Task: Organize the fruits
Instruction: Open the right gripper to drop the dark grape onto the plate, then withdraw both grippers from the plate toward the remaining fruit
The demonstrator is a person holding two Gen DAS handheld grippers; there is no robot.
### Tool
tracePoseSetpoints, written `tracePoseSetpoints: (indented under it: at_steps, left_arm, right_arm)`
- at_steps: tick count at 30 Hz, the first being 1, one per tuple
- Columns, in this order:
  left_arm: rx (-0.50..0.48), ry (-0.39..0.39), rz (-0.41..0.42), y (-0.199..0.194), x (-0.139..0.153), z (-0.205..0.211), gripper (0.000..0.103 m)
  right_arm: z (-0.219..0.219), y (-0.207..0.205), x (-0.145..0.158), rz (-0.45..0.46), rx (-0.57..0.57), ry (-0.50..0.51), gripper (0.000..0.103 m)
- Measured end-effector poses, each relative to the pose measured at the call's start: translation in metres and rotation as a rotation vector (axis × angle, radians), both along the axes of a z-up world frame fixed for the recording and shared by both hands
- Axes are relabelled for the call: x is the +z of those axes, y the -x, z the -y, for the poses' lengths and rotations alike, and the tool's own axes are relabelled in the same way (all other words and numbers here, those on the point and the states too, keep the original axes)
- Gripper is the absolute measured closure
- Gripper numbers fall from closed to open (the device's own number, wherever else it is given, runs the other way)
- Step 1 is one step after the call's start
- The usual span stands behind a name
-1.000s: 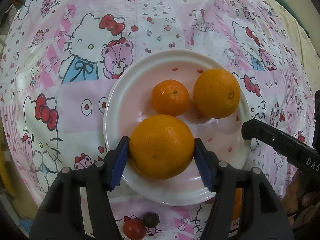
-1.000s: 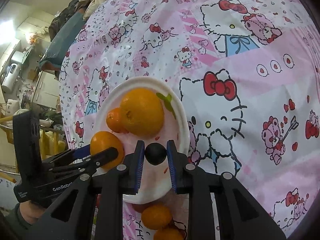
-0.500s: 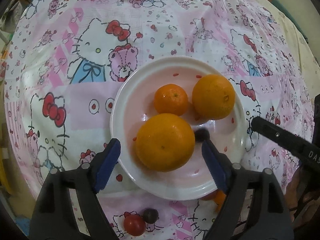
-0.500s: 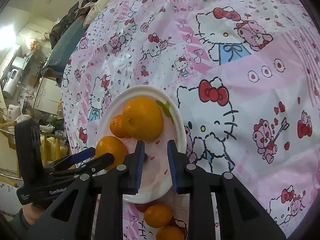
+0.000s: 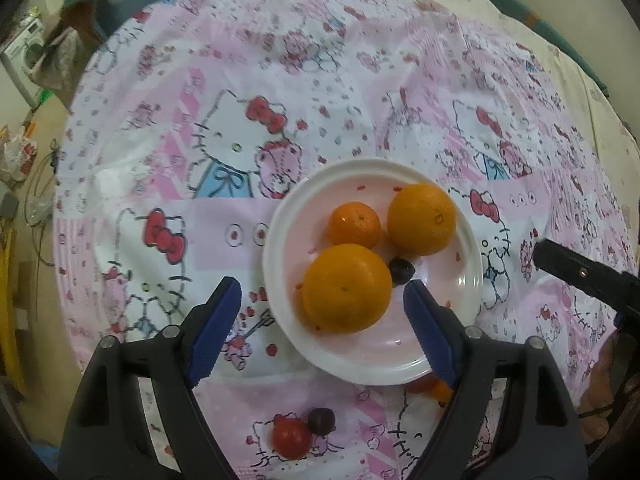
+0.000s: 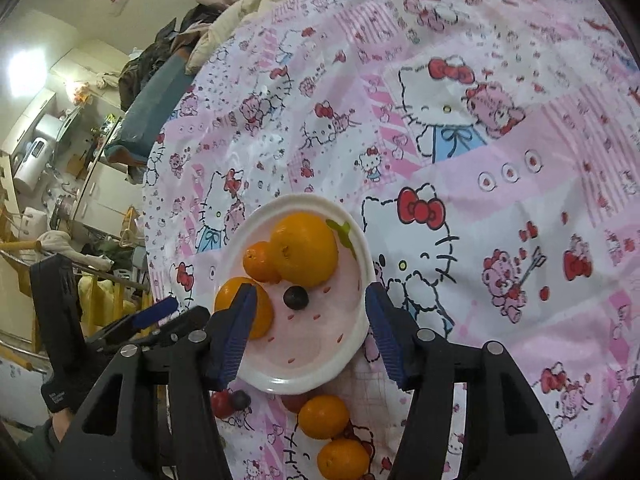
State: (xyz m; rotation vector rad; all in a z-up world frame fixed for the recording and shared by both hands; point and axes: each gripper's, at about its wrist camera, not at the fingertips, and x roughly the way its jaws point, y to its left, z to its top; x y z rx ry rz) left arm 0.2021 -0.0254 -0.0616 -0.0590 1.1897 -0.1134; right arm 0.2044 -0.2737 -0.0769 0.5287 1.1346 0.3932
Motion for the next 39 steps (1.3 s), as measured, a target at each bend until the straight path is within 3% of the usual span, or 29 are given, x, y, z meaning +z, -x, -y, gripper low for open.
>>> tracePoseSetpoints:
  at_steps: [4, 11, 20, 28, 39]
  left_arm:
    - [0.046, -0.077, 0.065, 0.012, 0.013, -0.009, 0.022]
    - [0.079, -0.05, 0.102, 0.037, 0.029, -0.027, 0.022]
    - [0.118, -0.008, 0.096, 0.07, 0.034, -0.037, 0.022]
    - [0.096, -0.022, 0.098, 0.092, 0.031, -0.033, 0.022]
    - [0.078, -0.036, 0.082, 0.107, 0.021, -0.03, 0.022]
  right_arm:
    - [0.002, 0.014, 0.018, 0.042, 0.013, 0.028, 0.043]
    - [0.003, 0.046, 0.034, 0.101, 0.019, 0.096, 0.039]
    - [0.0, 0.081, 0.03, 0.083, 0.02, 0.085, 0.038]
    - [-0.001, 0.104, 0.026, 0.075, 0.016, 0.104, 0.036]
    - [-0.003, 0.107, 0.005, -0.001, 0.006, 0.115, 0.036]
